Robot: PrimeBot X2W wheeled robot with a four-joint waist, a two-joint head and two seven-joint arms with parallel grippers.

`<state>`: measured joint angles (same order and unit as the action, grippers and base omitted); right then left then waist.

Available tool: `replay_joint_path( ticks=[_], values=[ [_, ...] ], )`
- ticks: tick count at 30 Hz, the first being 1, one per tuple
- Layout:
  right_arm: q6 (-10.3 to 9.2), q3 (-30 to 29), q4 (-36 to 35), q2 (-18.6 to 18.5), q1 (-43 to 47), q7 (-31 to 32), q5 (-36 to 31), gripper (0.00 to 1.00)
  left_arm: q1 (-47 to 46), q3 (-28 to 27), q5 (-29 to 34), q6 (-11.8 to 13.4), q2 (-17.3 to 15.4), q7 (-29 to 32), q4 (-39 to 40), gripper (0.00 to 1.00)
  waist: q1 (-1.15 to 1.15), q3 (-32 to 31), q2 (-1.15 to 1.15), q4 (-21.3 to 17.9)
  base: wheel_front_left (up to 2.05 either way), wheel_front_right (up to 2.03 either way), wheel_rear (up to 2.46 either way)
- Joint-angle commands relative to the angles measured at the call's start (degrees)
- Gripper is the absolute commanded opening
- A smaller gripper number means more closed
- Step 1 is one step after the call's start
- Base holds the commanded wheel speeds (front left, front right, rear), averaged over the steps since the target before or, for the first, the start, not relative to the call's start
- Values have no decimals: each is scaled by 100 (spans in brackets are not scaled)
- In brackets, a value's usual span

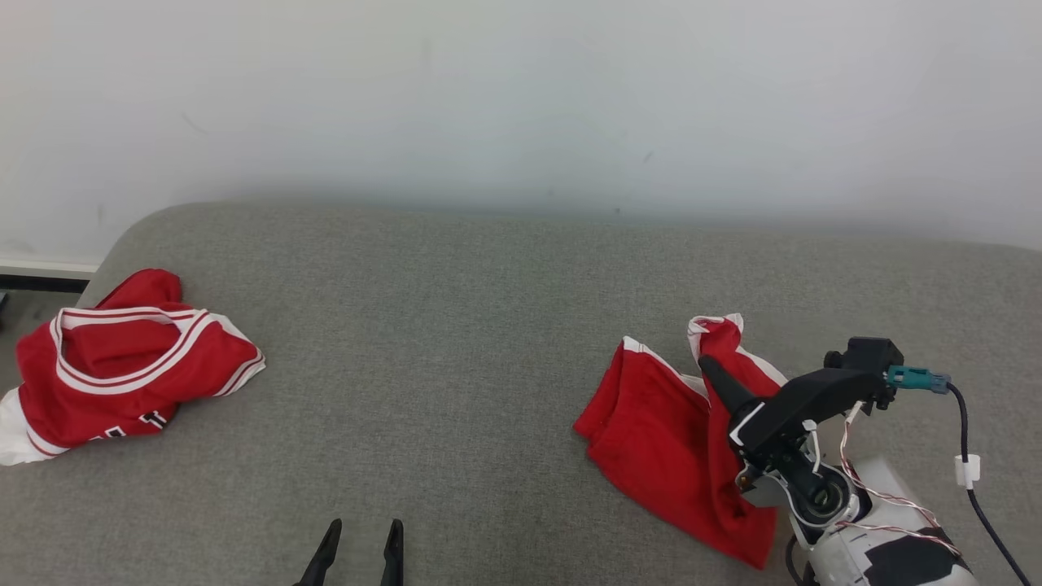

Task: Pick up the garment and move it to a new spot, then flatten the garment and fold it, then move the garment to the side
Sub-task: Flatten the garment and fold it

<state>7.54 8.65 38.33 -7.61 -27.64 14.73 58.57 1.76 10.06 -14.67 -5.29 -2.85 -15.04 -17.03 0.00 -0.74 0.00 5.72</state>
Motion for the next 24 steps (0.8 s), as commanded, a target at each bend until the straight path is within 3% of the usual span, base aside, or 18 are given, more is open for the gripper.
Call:
replay_joint_path(
  ticks=[1, 12, 22, 23, 24],
  values=[
    [-12, 22, 41, 52, -106, 37, 54, 0, -68, 16, -70, 10, -6, -15, -7, 100, 0, -20, 0, 84, 0, 0, 0],
    [-11, 38, 1563, 457, -834, -326, -27, 0, -156, 396, -186, 63, -6, -15, -66, 100, 0, 28, 0, 517, 0, 0, 0],
    [-5, 869, 2242, 476, -1135, -826, 365, 0, -265, 475, -220, 64, -7, -15, -158, 100, 0, 64, 0, 663, 0, 0, 0],
    [-5, 964, 2263, 475, -1134, -894, 406, 25, -258, 463, -220, 68, -8, -15, -164, 100, 0, 50, 0, 651, 0, 0, 0],
    [-5, 1046, 2268, 474, -1124, -962, 435, 76, -241, 448, -215, 72, -8, -15, -167, 100, 0, 35, 0, 633, 0, 0, 0]
  ],
)
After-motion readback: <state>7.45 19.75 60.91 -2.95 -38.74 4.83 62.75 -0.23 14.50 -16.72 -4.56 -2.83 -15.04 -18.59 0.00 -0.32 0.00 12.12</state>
